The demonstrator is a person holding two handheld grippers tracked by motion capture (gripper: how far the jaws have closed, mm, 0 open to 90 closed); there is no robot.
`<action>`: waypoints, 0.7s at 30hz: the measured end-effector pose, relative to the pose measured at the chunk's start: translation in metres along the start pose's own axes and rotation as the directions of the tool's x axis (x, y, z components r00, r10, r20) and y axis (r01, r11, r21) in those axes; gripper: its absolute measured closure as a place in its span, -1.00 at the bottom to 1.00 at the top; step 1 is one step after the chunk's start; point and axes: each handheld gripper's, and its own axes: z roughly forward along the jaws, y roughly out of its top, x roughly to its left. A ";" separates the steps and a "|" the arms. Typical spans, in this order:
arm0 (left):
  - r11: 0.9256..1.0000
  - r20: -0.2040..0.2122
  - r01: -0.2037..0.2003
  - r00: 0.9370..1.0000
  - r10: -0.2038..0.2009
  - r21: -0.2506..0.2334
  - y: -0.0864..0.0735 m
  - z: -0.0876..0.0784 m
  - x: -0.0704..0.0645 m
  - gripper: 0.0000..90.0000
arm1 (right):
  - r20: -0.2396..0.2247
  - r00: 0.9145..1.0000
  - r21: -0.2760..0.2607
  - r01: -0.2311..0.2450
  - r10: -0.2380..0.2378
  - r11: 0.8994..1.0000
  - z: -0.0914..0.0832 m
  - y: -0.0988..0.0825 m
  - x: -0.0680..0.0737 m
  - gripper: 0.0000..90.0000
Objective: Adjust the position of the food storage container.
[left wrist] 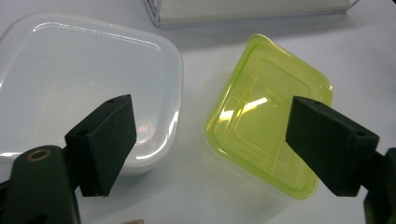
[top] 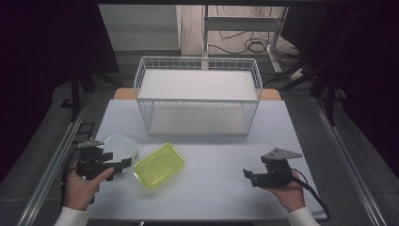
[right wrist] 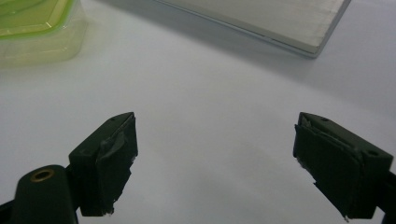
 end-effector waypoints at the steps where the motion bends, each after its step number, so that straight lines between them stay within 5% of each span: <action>1: 1.000 0.000 0.001 1.000 -0.001 0.001 0.000 0.000 0.000 -0.64 | -0.004 1.000 0.001 -0.003 0.003 1.000 0.000 0.000 0.000 -0.69; 21: 0.999 0.034 -0.049 0.998 0.048 0.020 -0.003 0.003 -0.006 -0.62 | 0.026 0.991 0.037 -0.132 0.131 0.991 -0.002 0.000 -0.014 -0.65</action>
